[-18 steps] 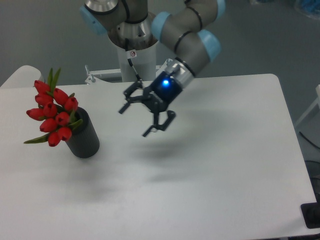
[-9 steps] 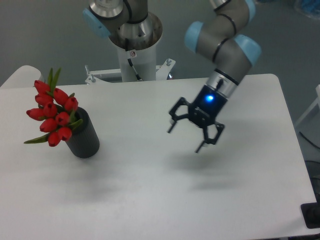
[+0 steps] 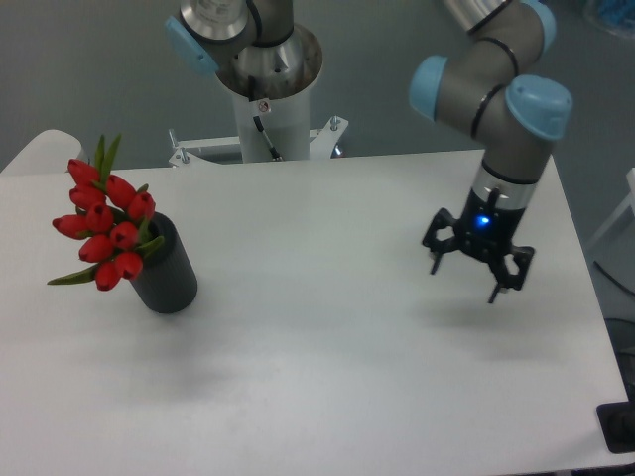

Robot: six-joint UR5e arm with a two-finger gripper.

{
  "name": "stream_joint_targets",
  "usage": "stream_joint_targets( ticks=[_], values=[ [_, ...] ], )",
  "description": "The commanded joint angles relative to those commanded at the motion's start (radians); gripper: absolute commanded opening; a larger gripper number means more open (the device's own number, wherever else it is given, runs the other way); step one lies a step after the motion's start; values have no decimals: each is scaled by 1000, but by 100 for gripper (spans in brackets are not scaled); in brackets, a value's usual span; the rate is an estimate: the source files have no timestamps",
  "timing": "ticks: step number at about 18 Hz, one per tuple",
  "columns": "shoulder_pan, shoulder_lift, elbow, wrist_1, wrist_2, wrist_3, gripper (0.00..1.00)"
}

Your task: Insert the flowers into the vase

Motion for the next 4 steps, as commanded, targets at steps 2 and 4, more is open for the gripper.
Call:
stream_joint_targets(
  ticks=[2, 4],
  values=[
    [-2, -3, 32, -60, 107, 100, 100],
    [-2, -6, 49, -86, 180, 166, 100]
  ],
)
